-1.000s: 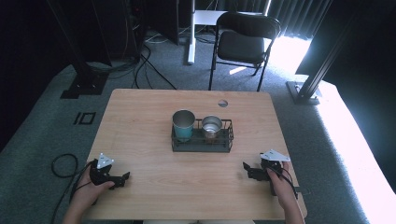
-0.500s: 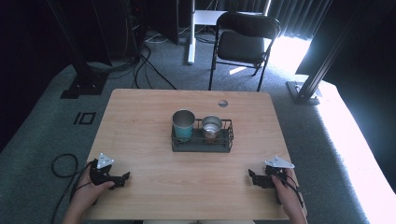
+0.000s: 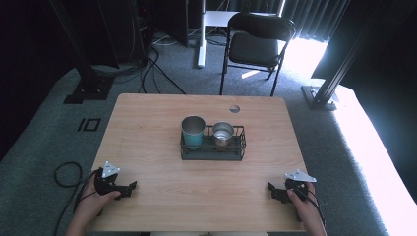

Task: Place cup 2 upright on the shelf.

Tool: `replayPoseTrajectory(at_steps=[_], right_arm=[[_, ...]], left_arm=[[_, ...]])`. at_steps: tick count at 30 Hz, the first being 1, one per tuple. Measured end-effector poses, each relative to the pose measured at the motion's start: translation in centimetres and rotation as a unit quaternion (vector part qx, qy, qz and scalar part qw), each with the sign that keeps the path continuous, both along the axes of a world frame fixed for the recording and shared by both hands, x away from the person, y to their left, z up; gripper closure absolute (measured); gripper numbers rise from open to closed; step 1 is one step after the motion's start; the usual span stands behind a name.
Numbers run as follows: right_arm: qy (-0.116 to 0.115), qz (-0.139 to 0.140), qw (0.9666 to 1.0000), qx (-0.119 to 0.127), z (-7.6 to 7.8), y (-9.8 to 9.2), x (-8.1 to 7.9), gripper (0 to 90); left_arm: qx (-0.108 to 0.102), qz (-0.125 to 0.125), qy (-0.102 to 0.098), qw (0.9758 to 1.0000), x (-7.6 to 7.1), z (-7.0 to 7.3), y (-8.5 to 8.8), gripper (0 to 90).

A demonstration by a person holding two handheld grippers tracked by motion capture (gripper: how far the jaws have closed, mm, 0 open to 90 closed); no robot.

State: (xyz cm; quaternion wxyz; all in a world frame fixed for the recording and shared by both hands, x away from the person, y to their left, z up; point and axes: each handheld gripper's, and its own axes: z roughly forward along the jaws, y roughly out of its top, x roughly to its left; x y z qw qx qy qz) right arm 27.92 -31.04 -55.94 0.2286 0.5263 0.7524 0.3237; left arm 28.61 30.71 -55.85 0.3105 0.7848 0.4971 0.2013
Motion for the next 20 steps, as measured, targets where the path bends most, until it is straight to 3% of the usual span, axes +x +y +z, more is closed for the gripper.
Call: replayPoseTrajectory(at_steps=[20], right_arm=[[0.004, -0.037, 0.9993, 0.006, -0.03, 0.35, -0.18, 11.3]], left_arm=[[0.000, 0.000, 0.000, 1.0000, 0.00, 0.00, 0.00, 0.4]])
